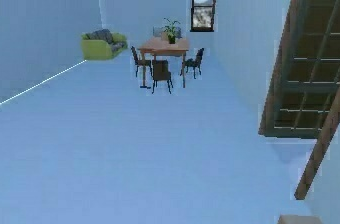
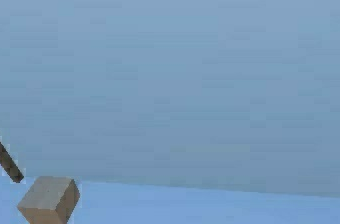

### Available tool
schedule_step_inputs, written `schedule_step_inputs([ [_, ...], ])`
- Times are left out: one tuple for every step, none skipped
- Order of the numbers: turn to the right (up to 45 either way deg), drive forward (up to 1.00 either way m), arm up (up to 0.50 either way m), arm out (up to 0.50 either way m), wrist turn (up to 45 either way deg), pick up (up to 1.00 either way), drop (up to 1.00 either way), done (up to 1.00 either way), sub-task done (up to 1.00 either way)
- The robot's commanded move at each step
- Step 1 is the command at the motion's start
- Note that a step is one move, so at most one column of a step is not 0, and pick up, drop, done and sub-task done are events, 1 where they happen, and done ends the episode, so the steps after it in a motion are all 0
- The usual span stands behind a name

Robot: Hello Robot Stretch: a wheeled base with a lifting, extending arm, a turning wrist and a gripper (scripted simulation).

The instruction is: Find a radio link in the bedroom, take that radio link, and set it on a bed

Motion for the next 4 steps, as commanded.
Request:
schedule_step_inputs([
  [3.0,0.0,0.0,0.0,0.0,0.0,0.0,0.0,0.0],
  [0.0,0.5,0.0,0.0,0.0,0.0,0.0,0.0,0.0],
  [0.0,0.7,0.0,0.0,0.0,0.0,0.0,0.0,0.0],
  [45.0,0.0,0.0,0.0,0.0,0.0,0.0,0.0,0.0],
])
